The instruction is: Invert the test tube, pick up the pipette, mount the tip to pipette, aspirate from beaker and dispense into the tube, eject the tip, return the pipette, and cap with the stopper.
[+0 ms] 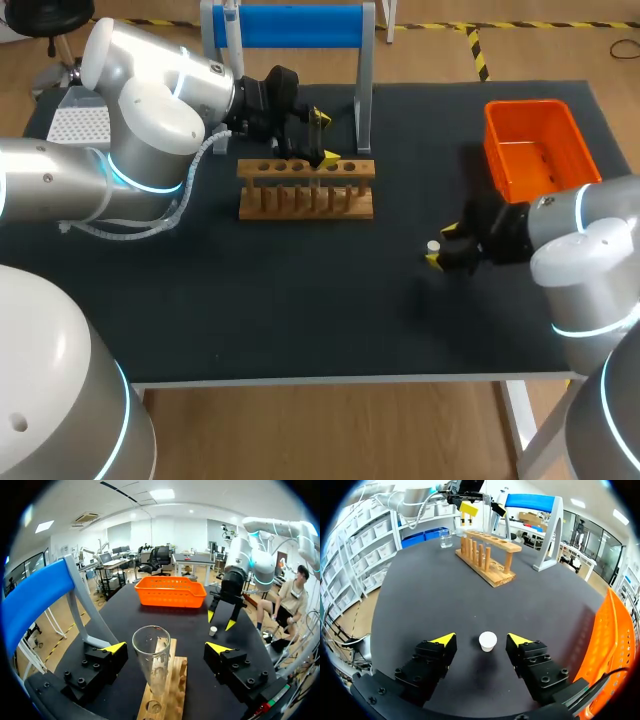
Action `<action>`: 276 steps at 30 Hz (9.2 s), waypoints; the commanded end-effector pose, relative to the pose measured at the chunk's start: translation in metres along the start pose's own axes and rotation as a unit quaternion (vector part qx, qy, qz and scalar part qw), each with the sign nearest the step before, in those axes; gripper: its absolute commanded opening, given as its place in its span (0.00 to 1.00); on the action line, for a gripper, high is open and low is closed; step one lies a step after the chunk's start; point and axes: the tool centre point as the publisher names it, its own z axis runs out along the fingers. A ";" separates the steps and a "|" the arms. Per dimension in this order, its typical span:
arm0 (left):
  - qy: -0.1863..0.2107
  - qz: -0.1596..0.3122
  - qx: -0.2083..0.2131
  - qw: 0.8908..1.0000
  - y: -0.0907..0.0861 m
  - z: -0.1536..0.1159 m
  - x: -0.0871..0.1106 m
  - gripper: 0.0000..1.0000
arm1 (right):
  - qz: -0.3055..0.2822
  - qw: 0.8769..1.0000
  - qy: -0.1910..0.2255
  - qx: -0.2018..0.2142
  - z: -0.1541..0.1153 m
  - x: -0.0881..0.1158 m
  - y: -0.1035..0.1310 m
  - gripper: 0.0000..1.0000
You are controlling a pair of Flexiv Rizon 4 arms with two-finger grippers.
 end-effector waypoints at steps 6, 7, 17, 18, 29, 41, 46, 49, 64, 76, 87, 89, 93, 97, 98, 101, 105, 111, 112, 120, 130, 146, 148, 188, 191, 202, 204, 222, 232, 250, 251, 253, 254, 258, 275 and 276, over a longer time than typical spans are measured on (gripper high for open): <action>0.001 0.000 0.000 1.000 0.000 0.000 -0.001 1.00 | 0.000 1.000 -0.001 0.005 0.008 -0.001 0.001 0.59; 0.001 0.000 0.000 1.000 0.000 0.000 -0.001 1.00 | 0.000 1.000 -0.001 0.005 0.008 0.000 0.001 0.58; 0.001 0.000 0.000 1.000 0.000 0.000 -0.001 1.00 | 0.003 1.000 -0.003 0.009 0.013 -0.001 0.000 0.50; 0.001 0.000 0.000 1.000 0.000 0.000 -0.001 1.00 | 0.003 1.000 -0.003 0.010 0.013 -0.001 0.000 0.50; 0.001 0.000 0.000 1.000 0.000 0.000 -0.001 1.00 | 0.005 1.000 -0.003 0.013 0.015 -0.001 -0.002 0.49; 0.001 0.000 0.000 1.000 0.000 0.000 -0.001 1.00 | 0.008 1.000 -0.004 0.014 0.015 -0.002 -0.003 0.48; 0.001 0.000 0.000 1.000 0.000 0.000 -0.001 1.00 | 0.009 1.000 -0.003 0.015 0.015 -0.003 -0.004 0.44; 0.001 0.000 0.000 1.000 0.000 0.000 -0.001 1.00 | 0.010 1.000 -0.005 0.016 0.015 -0.003 -0.004 0.44; 0.001 0.000 0.000 1.000 0.000 0.000 -0.001 1.00 | 0.015 1.000 -0.003 0.015 0.018 -0.004 -0.005 0.43; 0.001 0.000 0.000 1.000 0.000 0.000 -0.001 1.00 | 0.018 1.000 -0.003 0.015 0.019 -0.005 -0.006 0.36; 0.001 0.000 0.000 1.000 0.000 0.000 -0.001 1.00 | 0.019 1.000 -0.003 0.014 0.019 -0.005 -0.006 0.13; 0.001 0.000 0.000 1.000 0.000 0.000 -0.001 1.00 | 0.019 1.000 -0.003 0.014 0.019 -0.006 -0.006 0.00; 0.001 0.000 0.000 1.000 0.000 0.000 -0.001 1.00 | 0.019 1.000 -0.004 0.013 0.019 -0.006 -0.006 0.00; 0.001 0.000 0.000 1.000 0.000 0.000 -0.001 1.00 | 0.018 1.000 -0.005 0.009 0.012 -0.008 0.000 0.00; 0.001 0.000 0.000 1.000 0.000 0.000 -0.001 1.00 | 0.017 1.000 -0.006 0.006 0.009 -0.010 0.003 0.00; 0.001 0.000 0.000 1.000 0.000 0.000 -0.001 1.00 | 0.012 1.000 0.001 -0.006 -0.004 -0.018 0.015 0.00; 0.001 0.000 0.000 1.000 0.000 0.000 -0.001 1.00 | -0.018 1.000 0.017 -0.014 -0.020 -0.029 0.037 0.00; 0.001 0.000 0.000 1.000 0.000 0.000 -0.001 1.00 | -0.054 0.997 0.037 -0.035 -0.044 -0.048 0.082 0.00; 0.001 0.000 0.000 1.000 0.000 0.000 -0.001 1.00 | -0.063 0.996 0.042 -0.038 -0.047 -0.050 0.091 0.00; 0.001 0.000 0.000 1.000 0.000 0.000 -0.001 1.00 | -0.126 0.987 0.075 -0.060 -0.063 -0.066 0.156 0.00; 0.001 0.000 0.000 1.000 0.000 0.000 -0.001 1.00 | -0.181 0.975 0.112 -0.064 -0.062 -0.064 0.205 0.00; 0.001 0.000 0.000 1.000 0.000 0.000 -0.001 1.00 | -0.221 0.960 0.154 -0.071 -0.045 -0.061 0.249 0.00; 0.001 0.000 0.000 1.000 0.000 0.000 -0.001 1.00 | -0.224 0.959 0.159 -0.071 -0.042 -0.061 0.255 0.00; 0.001 0.000 0.000 1.000 0.000 0.000 -0.001 1.00 | -0.245 0.943 0.221 -0.048 0.007 -0.030 0.303 0.00; 0.001 0.000 0.000 1.000 0.000 0.000 -0.001 1.00 | -0.244 0.944 0.218 -0.047 0.008 -0.027 0.304 0.00; 0.001 0.000 0.000 1.000 0.000 0.000 -0.001 1.00 | -0.244 0.946 0.210 -0.041 0.013 -0.018 0.306 0.00; 0.001 0.000 0.000 1.000 0.000 0.000 -0.001 1.00 | -0.244 0.946 0.210 -0.041 0.014 -0.016 0.307 0.00; 0.001 0.000 0.000 1.000 0.000 0.000 -0.001 1.00 | -0.248 0.944 0.215 -0.034 0.025 -0.009 0.308 0.00; 0.001 0.000 0.000 1.000 0.000 0.000 -0.001 1.00 | -0.248 0.943 0.219 -0.031 0.031 -0.007 0.307 0.00; 0.001 0.000 0.000 1.000 0.000 0.000 -0.001 1.00 | -0.251 0.942 0.221 -0.017 0.041 -0.004 0.300 0.00; 0.001 0.000 0.000 1.000 0.000 0.000 -0.001 1.00 | -0.251 0.942 0.221 -0.016 0.041 -0.004 0.300 0.00; 0.001 0.000 0.000 1.000 0.000 0.000 -0.001 1.00 | -0.251 0.942 0.220 -0.015 0.041 -0.004 0.300 0.00; 0.001 0.000 0.000 1.000 0.000 0.000 -0.001 1.00 | -0.251 0.943 0.220 -0.014 0.041 -0.004 0.300 0.00; 0.001 0.000 0.000 1.000 0.000 0.000 -0.001 1.00 | -0.252 0.943 0.219 -0.015 0.041 -0.005 0.301 0.00; 0.001 0.000 0.000 1.000 0.000 0.000 -0.001 1.00 | -0.247 0.946 0.211 -0.002 0.047 -0.007 0.296 0.00; 0.001 0.000 0.000 1.000 0.000 0.000 -0.001 1.00 | -0.247 0.946 0.211 -0.003 0.046 -0.008 0.297 0.00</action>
